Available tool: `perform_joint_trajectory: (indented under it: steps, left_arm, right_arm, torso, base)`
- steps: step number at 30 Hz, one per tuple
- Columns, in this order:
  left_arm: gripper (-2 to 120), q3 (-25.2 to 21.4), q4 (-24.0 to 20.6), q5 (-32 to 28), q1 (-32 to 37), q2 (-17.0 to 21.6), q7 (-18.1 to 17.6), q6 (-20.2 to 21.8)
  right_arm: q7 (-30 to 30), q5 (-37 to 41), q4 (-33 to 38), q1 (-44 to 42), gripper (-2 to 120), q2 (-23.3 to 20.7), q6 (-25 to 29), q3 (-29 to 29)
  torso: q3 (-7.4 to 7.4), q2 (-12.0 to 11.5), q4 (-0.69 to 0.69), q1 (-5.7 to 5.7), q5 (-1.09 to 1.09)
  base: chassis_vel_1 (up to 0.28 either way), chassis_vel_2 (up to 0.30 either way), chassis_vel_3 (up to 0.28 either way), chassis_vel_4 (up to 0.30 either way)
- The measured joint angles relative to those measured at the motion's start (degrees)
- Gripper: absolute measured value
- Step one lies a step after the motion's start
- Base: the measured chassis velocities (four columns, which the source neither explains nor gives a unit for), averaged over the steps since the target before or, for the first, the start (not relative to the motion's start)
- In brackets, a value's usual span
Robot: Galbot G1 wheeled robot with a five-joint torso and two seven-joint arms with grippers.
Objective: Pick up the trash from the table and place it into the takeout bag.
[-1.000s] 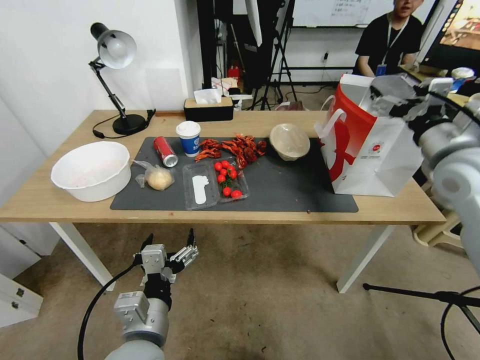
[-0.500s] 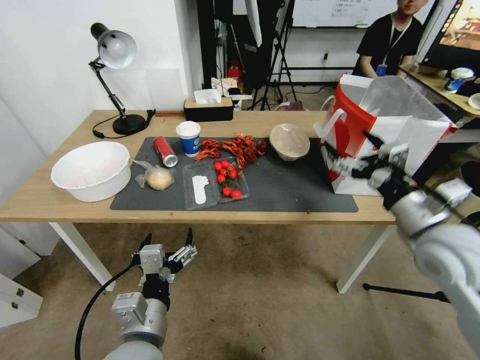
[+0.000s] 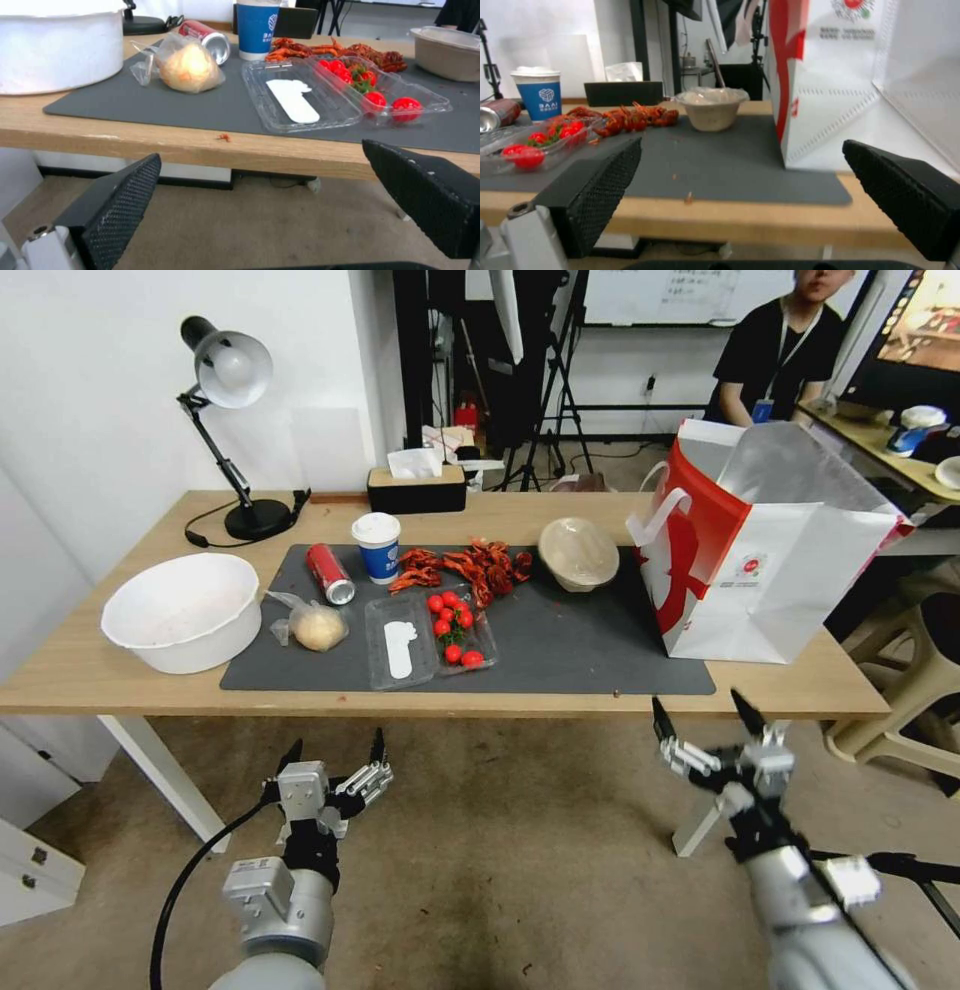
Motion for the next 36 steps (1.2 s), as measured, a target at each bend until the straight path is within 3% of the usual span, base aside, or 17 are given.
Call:
perform_joint_trajectory:
  steps: [6,19,24,27,30,36]
  left_arm:
    - [100,0.0,0.8,0.1,0.1,0.1,0.0,-0.6]
    - [100,0.2,0.6,0.5,0.4,-0.2,0.1,-1.0]
    - [100,0.2,0.5,0.6,0.4,-0.2,0.1,-1.2]
    - [100,0.2,0.5,0.5,0.3,-0.1,0.3,-1.4]
    - [100,0.1,0.5,0.5,0.3,-0.1,0.4,-1.4]
    - [100,0.0,0.5,0.6,0.4,-0.5,0.4,-1.6]
  right_arm:
    - [-1.6,-2.9,-3.1,-6.6,100,7.5,8.4,-0.6]
    - [-2.0,-2.8,-3.4,-7.0,100,7.7,8.8,-0.5]
    - [-1.1,-2.0,-3.0,-4.7,100,6.5,5.9,-1.9]
    - [1.9,2.0,-2.2,-1.3,100,5.8,2.4,-3.4]
    - [5.7,12.5,-0.6,6.0,100,5.4,-4.1,-5.7]
    - [8.7,19.2,-0.4,10.7,100,4.9,-7.7,-7.7]
  torso:
    - [0.00,0.0,0.01,0.00,0.01]
    - [0.00,0.0,0.02,0.00,0.02]
    - [0.00,0.0,0.00,0.00,0.02]
    - [0.01,0.0,0.01,0.00,0.03]
    - [0.01,0.0,0.02,0.00,0.02]
    - [0.01,0.0,0.02,0.00,0.02]
  base:
    - [0.000,0.000,0.000,0.000]
    - [0.000,0.000,0.000,0.000]
    - [0.000,0.000,0.000,0.000]
    - [0.000,0.000,0.000,0.000]
    - [0.000,0.000,0.000,0.000]
    - [0.000,0.000,0.000,0.000]
